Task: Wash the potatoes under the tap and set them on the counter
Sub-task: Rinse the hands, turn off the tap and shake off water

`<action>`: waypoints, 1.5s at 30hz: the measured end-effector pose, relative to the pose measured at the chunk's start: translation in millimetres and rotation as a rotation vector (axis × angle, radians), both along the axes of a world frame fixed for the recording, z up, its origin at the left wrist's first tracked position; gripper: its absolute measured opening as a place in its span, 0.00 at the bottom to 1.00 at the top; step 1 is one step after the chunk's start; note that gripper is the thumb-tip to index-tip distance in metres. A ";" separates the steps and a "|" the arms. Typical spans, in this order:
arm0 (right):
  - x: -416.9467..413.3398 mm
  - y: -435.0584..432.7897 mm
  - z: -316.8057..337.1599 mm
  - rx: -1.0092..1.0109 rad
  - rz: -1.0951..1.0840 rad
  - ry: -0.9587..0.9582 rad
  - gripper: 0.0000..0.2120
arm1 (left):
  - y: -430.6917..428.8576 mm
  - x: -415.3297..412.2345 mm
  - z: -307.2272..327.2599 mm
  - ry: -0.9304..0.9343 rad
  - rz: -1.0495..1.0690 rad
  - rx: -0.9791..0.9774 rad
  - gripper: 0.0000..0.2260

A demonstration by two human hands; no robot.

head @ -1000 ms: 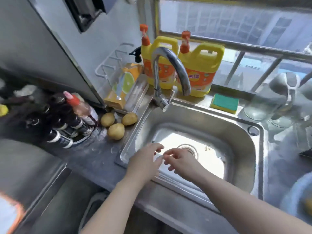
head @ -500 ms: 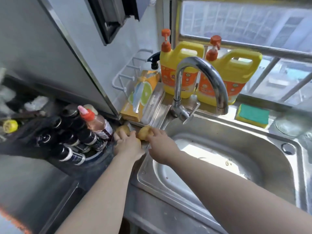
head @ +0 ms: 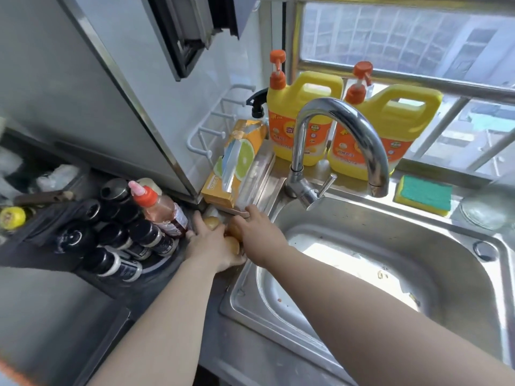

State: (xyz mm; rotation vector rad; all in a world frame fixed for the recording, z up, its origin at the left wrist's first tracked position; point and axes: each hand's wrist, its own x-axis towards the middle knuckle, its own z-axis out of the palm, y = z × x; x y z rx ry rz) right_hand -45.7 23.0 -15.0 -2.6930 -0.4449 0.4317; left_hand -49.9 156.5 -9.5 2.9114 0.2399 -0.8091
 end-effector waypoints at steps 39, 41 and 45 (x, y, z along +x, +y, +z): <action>-356.6 -375.6 129.1 0.946 -1.392 0.204 0.25 | -374.1 -227.8 132.2 0.225 -0.960 -0.611 0.28; -380.5 -391.0 117.2 0.636 -1.396 0.232 0.22 | -399.3 -249.9 115.3 0.185 -1.093 -0.489 0.30; -414.0 -405.8 85.0 0.230 -1.352 0.336 0.25 | -429.5 -283.7 75.7 0.163 -1.279 -0.308 0.30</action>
